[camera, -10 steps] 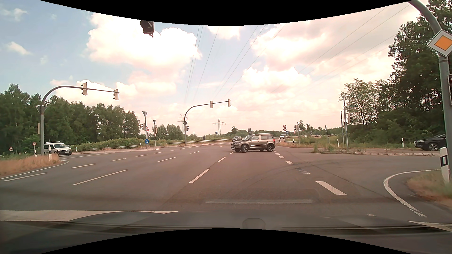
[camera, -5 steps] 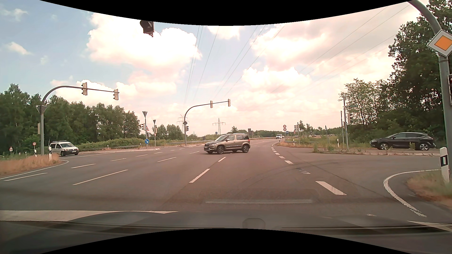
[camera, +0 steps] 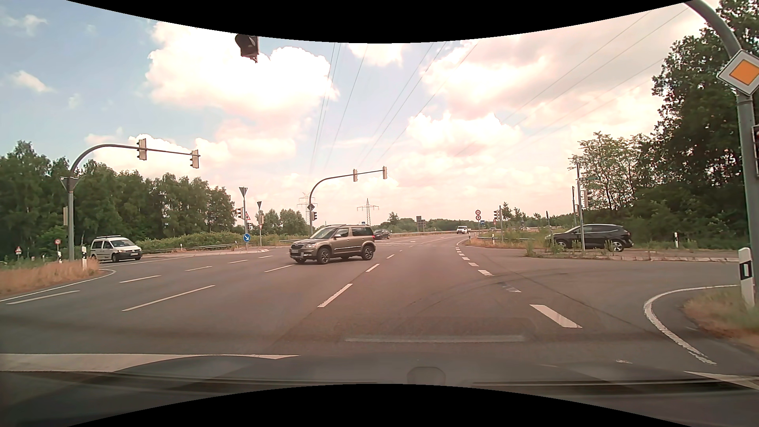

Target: Follow the waypoints while adhering to traffic rules and regulations

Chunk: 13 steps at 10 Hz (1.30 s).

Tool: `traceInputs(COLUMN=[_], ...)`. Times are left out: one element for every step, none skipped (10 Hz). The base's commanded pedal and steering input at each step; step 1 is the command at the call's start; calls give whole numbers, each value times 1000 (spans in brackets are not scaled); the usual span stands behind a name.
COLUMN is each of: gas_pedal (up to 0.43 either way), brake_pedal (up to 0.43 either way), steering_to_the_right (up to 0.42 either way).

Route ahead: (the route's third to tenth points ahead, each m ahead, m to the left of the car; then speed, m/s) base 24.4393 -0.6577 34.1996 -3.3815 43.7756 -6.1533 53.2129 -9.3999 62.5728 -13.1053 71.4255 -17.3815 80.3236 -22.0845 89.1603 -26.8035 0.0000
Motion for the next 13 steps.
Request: traceInputs(gas_pedal=[0,0,0,0,0,0,0,0,0,0,0,0,0], brake_pedal=[555,555,549,549,549,549,549,549,549,549,549,549,549], steering_to_the_right=[20,20,20,20,20,20,20,20,20,20,20,20,20])
